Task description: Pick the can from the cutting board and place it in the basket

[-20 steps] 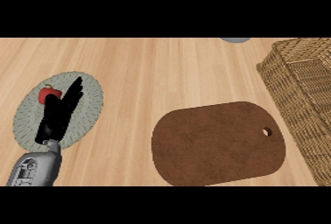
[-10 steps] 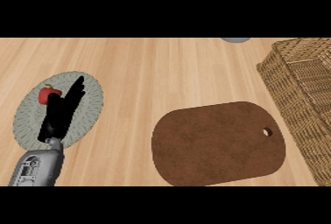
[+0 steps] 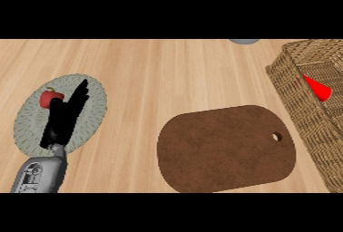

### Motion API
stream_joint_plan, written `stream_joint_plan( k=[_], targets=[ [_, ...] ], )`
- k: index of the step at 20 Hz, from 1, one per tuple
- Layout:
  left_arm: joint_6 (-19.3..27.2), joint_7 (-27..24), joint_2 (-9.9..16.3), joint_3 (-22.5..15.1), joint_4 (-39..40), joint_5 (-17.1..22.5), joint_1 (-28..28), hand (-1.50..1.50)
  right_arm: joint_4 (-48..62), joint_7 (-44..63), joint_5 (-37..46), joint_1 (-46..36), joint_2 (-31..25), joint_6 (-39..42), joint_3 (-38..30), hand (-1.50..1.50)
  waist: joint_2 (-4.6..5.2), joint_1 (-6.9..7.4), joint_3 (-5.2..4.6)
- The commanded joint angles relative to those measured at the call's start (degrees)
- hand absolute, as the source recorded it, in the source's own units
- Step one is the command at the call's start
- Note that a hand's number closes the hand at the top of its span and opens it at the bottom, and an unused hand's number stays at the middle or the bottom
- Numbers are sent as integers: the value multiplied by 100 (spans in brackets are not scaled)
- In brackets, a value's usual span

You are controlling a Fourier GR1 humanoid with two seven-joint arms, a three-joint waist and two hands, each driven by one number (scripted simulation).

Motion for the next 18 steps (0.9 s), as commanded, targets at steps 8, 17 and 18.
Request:
stream_joint_plan(
  k=[8, 17, 18],
  targets=[
    [20, 194, -69, -10, 95, -5, -195, 0, 317, 123, -642, 115, -451, -945, -1230, -150, -8, -70, -2],
    [-232, 178, 248, 244, -105, 197, -18, 0, 2200, -1118, -1401, 1110, -2138, 59, -2501, -150, 9, -50, 11],
    [-116, -57, 61, 113, 0, 91, 74, 0, 2332, -1250, -1510, 1257, -2270, 201, -2644, -150, 7, -78, 10]
  ],
)
